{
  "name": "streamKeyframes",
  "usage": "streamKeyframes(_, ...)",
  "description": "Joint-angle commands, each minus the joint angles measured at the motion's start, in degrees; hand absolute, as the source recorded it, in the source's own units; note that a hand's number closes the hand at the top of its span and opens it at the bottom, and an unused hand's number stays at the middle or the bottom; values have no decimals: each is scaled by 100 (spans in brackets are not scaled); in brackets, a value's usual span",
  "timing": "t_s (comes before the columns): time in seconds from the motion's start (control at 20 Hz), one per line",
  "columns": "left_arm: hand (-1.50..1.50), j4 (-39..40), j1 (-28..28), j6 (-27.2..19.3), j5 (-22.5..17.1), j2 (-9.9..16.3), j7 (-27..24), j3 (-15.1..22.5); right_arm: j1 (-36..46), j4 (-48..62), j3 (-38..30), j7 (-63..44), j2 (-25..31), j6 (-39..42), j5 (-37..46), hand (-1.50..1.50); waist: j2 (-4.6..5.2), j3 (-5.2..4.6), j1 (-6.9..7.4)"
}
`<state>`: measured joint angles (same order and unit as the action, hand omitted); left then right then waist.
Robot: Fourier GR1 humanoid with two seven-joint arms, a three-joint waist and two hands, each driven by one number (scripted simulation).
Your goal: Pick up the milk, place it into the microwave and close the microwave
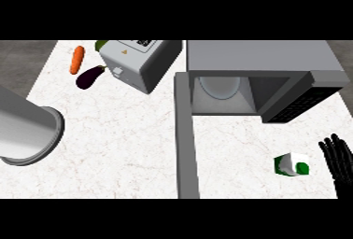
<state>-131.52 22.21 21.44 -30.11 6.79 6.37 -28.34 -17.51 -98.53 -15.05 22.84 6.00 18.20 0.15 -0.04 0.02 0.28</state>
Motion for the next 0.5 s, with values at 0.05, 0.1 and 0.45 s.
streamKeyframes(0.05, -150, 102, -215, 9, 19, 24, 119, -161, 381, 1168, -409, 570, 243, -30, 112, -150, 4, 0, -10)
streamKeyframes(0.1, -150, 116, -130, 94, -203, 65, 180, -224, 857, 1591, -282, 529, 214, -291, 398, -150, 6, 1, 20)
streamKeyframes(0.45, -150, -42, 20, 413, -123, -203, 75, -432, 1121, 3182, -560, 1745, 590, 100, 356, -150, 3, 2, 16)
